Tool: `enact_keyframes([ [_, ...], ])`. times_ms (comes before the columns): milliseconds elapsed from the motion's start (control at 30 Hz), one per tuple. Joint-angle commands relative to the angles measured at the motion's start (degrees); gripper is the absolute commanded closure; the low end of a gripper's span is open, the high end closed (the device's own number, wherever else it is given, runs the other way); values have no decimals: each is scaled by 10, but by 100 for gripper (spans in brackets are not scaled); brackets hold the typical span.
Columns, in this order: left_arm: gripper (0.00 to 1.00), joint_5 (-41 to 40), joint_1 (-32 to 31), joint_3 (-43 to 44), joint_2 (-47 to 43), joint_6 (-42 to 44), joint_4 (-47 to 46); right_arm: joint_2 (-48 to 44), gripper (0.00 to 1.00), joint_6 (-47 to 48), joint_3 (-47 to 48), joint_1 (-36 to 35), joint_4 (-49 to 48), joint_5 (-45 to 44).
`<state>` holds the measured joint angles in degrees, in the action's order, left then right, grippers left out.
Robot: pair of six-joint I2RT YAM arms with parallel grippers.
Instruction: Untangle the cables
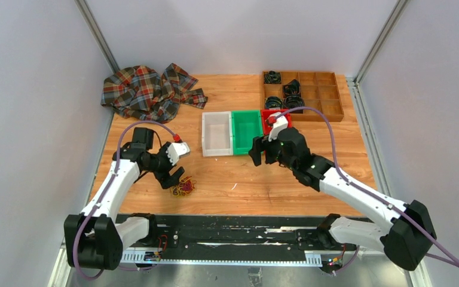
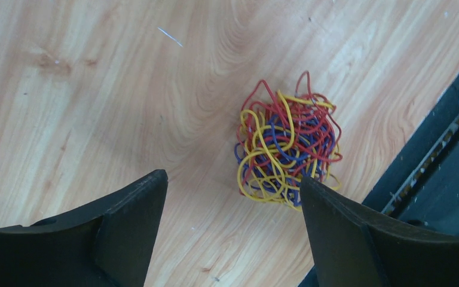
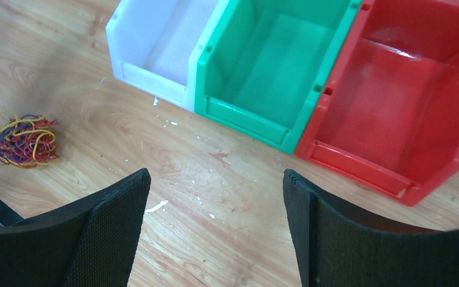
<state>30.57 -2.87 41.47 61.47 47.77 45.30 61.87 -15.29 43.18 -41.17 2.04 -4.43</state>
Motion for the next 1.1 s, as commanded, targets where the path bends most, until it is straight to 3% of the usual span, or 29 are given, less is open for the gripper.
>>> enact_keyframes([
  [0,17,5,-2,29,20,78,86,45,22,32,1,-32,-7,0],
  [200,17,20,-2,13,16,116,98,139,27,46,25,-77,-19,7],
  [500,16,63,-6,12,55,104,70,275,31,52,83,-78,-46,-14],
  [633,19,96,-11,11,48,94,50,339,36,52,129,-78,-49,-20],
  [800,21,71,-37,-4,52,92,26,410,39,26,191,-78,-55,-51],
  [1067,31,63,-70,-18,65,65,-38,452,41,-7,229,-78,-92,-61],
])
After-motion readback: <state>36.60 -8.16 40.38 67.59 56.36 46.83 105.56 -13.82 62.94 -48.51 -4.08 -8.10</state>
